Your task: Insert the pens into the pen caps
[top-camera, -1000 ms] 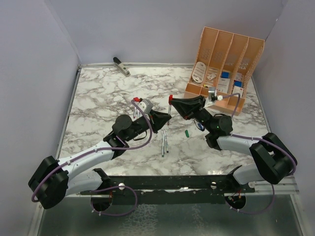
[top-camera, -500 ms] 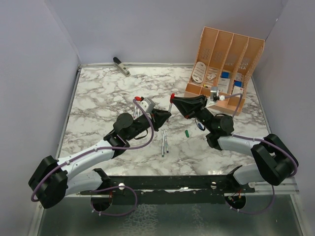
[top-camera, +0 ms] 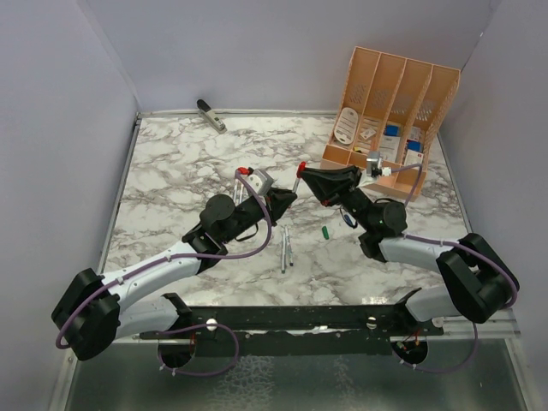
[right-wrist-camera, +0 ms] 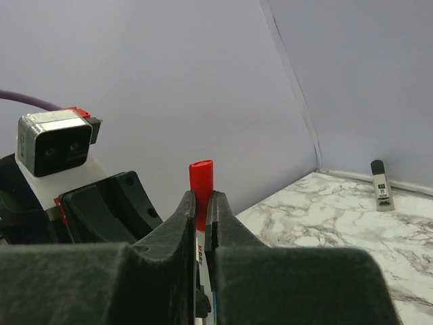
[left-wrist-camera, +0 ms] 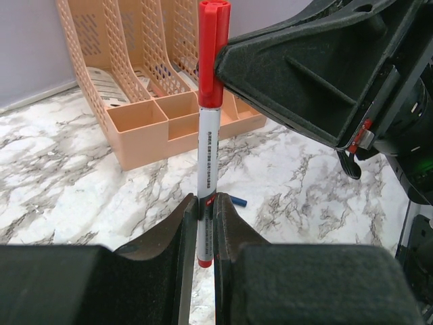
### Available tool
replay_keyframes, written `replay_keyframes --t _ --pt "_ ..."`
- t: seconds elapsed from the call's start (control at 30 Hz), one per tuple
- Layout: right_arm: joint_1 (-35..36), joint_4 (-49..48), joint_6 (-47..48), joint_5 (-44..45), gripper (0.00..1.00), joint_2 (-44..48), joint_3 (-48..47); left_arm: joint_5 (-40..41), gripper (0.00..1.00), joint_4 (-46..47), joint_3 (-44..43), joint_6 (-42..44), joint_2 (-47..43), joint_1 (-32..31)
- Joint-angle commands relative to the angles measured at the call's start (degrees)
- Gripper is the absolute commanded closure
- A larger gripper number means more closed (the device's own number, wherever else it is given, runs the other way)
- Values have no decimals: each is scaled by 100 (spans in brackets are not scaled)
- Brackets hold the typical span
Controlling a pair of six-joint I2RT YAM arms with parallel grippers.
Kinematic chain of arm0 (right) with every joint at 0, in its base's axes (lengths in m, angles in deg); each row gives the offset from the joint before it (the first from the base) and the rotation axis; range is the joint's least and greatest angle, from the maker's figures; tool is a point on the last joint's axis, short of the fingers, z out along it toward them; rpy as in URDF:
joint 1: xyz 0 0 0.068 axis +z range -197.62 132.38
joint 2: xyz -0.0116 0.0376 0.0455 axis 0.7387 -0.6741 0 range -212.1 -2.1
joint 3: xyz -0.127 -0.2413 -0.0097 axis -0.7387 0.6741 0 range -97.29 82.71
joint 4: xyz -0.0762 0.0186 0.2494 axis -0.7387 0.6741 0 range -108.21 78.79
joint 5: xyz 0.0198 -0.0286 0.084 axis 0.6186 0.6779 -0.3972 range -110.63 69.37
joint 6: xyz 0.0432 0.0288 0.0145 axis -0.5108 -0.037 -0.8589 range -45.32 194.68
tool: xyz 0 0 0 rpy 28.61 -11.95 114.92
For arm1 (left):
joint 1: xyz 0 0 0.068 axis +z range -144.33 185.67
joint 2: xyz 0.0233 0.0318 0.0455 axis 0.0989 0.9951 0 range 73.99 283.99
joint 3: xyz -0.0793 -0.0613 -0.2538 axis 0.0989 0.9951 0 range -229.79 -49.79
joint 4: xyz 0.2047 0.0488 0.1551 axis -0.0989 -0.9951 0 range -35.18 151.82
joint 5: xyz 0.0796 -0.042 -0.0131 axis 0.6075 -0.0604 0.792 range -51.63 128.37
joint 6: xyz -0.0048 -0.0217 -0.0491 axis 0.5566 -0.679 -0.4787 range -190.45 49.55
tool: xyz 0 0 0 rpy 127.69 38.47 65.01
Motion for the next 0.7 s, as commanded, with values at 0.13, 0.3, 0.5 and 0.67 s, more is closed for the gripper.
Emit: replay_keyframes --t 0.13,0.3,0.5,0.67 --pt "259 644 67 -582 99 -280 287 485 100 1523 -481 129 -219 57" --pt "341 774 139 -574 99 -398 253 416 100 1632 -471 85 -254 53" --pt "397 932 246 -519 99 -469 252 421 100 1763 -406 53 -353 54" --pt "433 1070 338 -440 99 -584 236 383 100 1950 -355 45 -460 57"
